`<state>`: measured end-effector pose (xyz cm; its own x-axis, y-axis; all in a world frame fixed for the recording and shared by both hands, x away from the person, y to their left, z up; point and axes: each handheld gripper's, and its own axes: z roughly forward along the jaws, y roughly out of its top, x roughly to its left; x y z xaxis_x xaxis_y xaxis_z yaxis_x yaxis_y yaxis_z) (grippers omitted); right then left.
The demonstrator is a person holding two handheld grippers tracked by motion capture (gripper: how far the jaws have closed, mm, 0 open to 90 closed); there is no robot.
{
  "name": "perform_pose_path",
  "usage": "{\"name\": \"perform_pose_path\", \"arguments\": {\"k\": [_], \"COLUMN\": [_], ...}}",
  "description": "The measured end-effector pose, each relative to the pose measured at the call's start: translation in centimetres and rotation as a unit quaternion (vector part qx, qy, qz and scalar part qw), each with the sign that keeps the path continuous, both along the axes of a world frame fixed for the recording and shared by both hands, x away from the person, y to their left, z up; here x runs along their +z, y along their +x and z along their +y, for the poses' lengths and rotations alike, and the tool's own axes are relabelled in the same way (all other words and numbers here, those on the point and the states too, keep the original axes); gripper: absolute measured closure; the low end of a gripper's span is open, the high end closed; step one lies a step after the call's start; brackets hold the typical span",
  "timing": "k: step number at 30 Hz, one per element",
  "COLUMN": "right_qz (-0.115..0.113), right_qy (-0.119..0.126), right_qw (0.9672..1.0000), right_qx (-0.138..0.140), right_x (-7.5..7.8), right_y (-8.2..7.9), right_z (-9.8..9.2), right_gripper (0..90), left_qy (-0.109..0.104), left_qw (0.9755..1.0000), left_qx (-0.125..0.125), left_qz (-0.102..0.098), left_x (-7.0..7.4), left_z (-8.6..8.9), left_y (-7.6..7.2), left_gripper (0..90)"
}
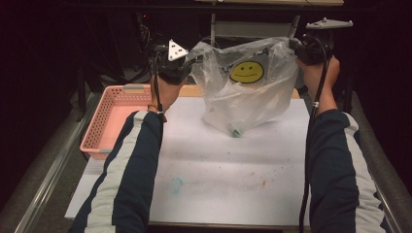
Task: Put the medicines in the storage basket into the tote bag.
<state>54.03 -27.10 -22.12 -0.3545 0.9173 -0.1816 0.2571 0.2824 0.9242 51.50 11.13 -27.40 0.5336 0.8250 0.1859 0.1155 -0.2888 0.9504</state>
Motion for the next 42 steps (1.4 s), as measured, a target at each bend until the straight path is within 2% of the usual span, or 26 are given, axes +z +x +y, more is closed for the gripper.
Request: {"name": "perform_pose_path", "arguments": {"k": [4,6,9,11,14,15,17,19,21,23,25,26,28,31,35,38,39,41,42], "right_qz": [-0.008,-0.009,-0.006,0.002,0.016,0.023,0.032,0.042,0.047,0.050,0.041,0.034,0.025,0.005,-0.019,-0.040,-0.042,-0.042,-0.047], "right_qy": [-0.008,-0.005,-0.003,0.003,0.011,0.011,0.002,0.004,0.007,0.013,0.014,0.016,0.021,0.024,0.019,0.012,0.017,0.034,0.034], "right_qw": [0.9999,0.9999,1.0000,1.0000,0.9998,0.9997,0.9994,0.9990,0.9986,0.9986,0.9990,0.9991,0.9994,0.9997,0.9993,0.9987,0.9982,0.9971,0.9966], "right_qx": [0.006,0.007,0.006,0.002,-0.002,-0.002,-0.010,-0.015,-0.021,-0.015,-0.015,-0.016,-0.008,0.001,0.025,0.030,0.038,0.053,0.058], "right_x": [1.3,1.9,1.9,1.5,0.4,0.0,-0.9,-1.6,-2.2,-2.4,-2.3,-2.1,-1.7,-0.8,0.5,1.3,1.5,1.6,1.5], "right_y": [0.0,0.1,0.3,0.5,0.8,0.9,1.0,1.1,1.1,0.9,0.5,0.3,-0.2,-1.1,-2.5,-3.5,-3.9,-4.7,-5.3], "right_z": [1.0,1.0,1.0,0.7,0.1,0.0,-0.4,-0.9,-1.4,-1.8,-1.8,-1.8,-1.8,-1.5,-0.8,-0.4,-0.2,-0.1,0.1], "right_gripper": [90.0,90.0,90.0,90.0,90.0,90.0,90.0,89.3,82.0,78.3,67.9,65.8,60.5,48.4,42.3,38.0,37.2,35.9,35.4], "left_qy": [-0.017,-0.025,-0.028,-0.023,-0.032,-0.034,-0.021,-0.024,-0.032,-0.033,-0.035,-0.034,-0.031,-0.030,-0.012,-0.003,-0.006,-0.014,-0.017], "left_qw": [0.9996,0.9993,0.9989,0.9992,0.9995,0.9994,0.9997,0.9994,0.9991,0.9991,0.9991,0.9992,0.9993,0.9994,0.9999,0.9999,0.9999,0.9997,0.9996], "left_qx": [0.011,0.010,0.019,0.020,0.006,-0.001,0.002,0.003,0.003,0.010,0.009,0.008,0.015,0.016,0.008,0.003,0.003,0.003,0.002], "left_qz": [-0.019,-0.024,-0.033,-0.026,0.001,0.007,0.013,0.023,0.027,0.026,0.023,0.021,0.016,0.008,-0.001,-0.010,-0.013,-0.019,-0.021], "left_x": [1.9,2.8,3.4,3.1,2.0,1.6,1.0,0.6,0.4,0.5,0.8,0.9,1.2,1.8,2.4,3.0,3.2,3.6,3.8], "left_z": [0.5,0.7,0.8,0.6,0.2,0.0,-0.3,-0.4,-0.3,-0.3,-0.2,-0.2,-0.1,0.0,0.0,-0.2,-0.2,-0.1,0.0], "left_y": [-0.2,-0.2,-0.3,-0.1,0.4,0.5,0.5,0.6,0.6,0.4,0.1,0.0,-0.3,-0.7,-1.3,-1.8,-2.0,-2.4,-2.6], "left_gripper": [86.0,85.9,85.8,85.7,81.4,77.8,72.8,65.5,57.9,50.3,47.2,47.1,41.3,41.3,46.1,49.9,47.8,38.3,33.6]}}
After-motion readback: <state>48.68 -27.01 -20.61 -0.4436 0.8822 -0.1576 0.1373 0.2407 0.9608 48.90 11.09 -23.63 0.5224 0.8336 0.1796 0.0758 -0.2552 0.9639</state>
